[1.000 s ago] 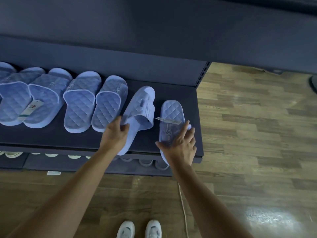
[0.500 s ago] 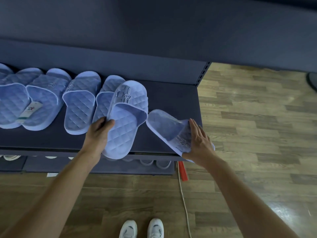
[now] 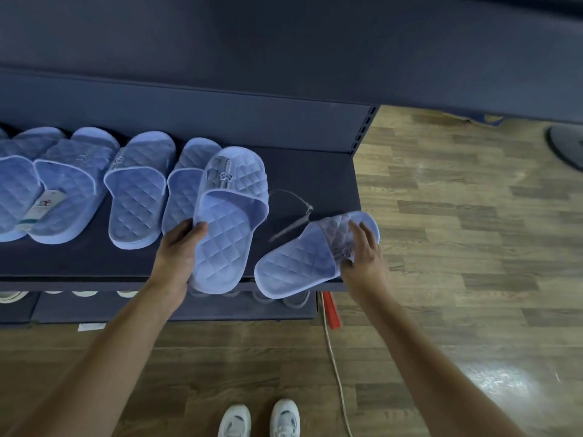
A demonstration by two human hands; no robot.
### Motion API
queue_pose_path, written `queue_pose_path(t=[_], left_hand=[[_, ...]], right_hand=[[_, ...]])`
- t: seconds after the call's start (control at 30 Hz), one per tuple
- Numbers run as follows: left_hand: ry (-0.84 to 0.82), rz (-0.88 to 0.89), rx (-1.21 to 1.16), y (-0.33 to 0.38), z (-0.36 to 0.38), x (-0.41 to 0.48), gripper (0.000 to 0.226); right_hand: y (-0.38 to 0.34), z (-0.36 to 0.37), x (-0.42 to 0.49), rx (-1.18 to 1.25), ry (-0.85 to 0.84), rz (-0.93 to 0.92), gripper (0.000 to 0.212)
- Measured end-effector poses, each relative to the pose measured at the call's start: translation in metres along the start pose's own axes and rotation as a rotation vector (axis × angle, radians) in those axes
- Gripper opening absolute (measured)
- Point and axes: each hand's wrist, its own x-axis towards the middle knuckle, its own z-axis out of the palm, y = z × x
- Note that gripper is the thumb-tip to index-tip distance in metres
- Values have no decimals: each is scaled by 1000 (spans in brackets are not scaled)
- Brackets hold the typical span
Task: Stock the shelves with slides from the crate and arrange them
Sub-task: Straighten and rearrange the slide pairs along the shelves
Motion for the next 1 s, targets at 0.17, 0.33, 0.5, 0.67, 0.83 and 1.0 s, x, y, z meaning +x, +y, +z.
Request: queue_pose_path(t=[0.17, 0.33, 0.5, 0.67, 0.83, 1.0], left_hand=[[-59, -48, 12, -8, 7, -2, 16], [-104, -73, 62, -20, 9, 4, 14], [-166, -148, -2, -31, 17, 8, 26], [-98, -147, 60, -41, 24, 10, 20], [-14, 36, 361, -48, 30, 3, 22], [-30, 172, 726, -60, 29, -6, 51]], right_hand=[[-7, 26, -7, 46, 62, 203, 69], [5, 19, 3, 40, -6, 70, 68], [8, 5, 28, -43, -99, 11, 69], [4, -2, 47, -24, -108, 50, 72], [-1, 3, 29, 2, 60, -68, 57], [-7, 9, -17, 182, 310, 19, 14]])
